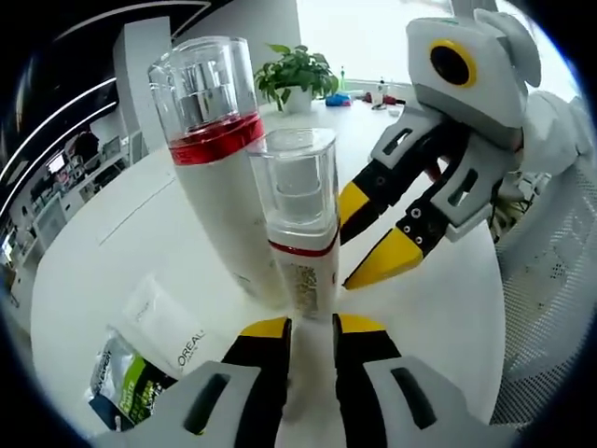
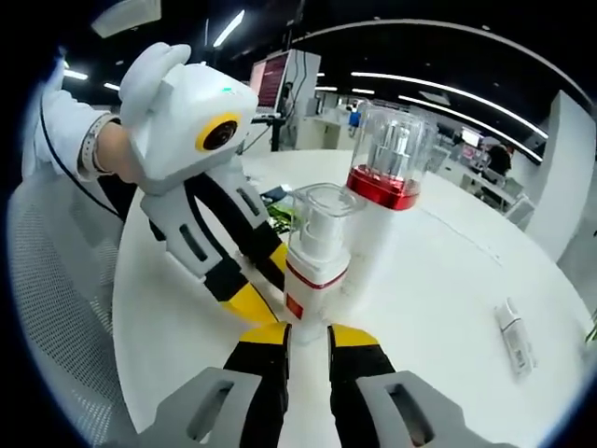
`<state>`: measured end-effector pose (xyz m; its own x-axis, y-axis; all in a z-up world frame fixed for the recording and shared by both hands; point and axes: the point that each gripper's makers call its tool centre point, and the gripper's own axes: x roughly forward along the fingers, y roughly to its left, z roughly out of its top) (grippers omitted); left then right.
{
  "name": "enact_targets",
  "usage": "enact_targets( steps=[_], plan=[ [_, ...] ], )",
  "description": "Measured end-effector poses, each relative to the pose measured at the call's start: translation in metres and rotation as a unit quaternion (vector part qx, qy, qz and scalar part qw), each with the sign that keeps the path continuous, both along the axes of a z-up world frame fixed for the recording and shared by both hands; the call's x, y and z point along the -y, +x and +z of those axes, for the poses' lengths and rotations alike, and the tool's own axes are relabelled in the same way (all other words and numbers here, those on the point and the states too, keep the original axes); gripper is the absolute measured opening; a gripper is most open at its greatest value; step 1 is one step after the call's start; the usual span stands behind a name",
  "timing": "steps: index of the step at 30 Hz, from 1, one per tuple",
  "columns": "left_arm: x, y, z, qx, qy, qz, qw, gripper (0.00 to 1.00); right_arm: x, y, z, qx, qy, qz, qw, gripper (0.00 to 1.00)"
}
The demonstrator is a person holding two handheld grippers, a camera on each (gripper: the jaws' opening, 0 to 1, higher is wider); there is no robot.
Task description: Arrange the skincare products in the storage area until every visible bottle or jar stands upright without overlapping.
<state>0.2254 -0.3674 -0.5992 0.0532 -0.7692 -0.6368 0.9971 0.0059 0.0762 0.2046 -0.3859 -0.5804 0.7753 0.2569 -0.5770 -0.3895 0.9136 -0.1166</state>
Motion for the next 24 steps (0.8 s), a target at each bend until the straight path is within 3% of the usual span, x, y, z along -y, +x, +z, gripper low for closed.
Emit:
enact_targets(
  steps=[7,24],
  plan=[
    [-0.001,0.001,0.001,-0.003,-0.001,0.007,1.0000,0.19,-0.010,0.000,-0.003,-0.004,-0.013,0.020,0.9997,0.04],
    [0.004,-0.007,0.001,-0.009,0.001,-0.005,0.9999,0.19,-0.003,0.003,-0.003,-0.001,-0.017,0.009,0.9998,0.02]
  ],
)
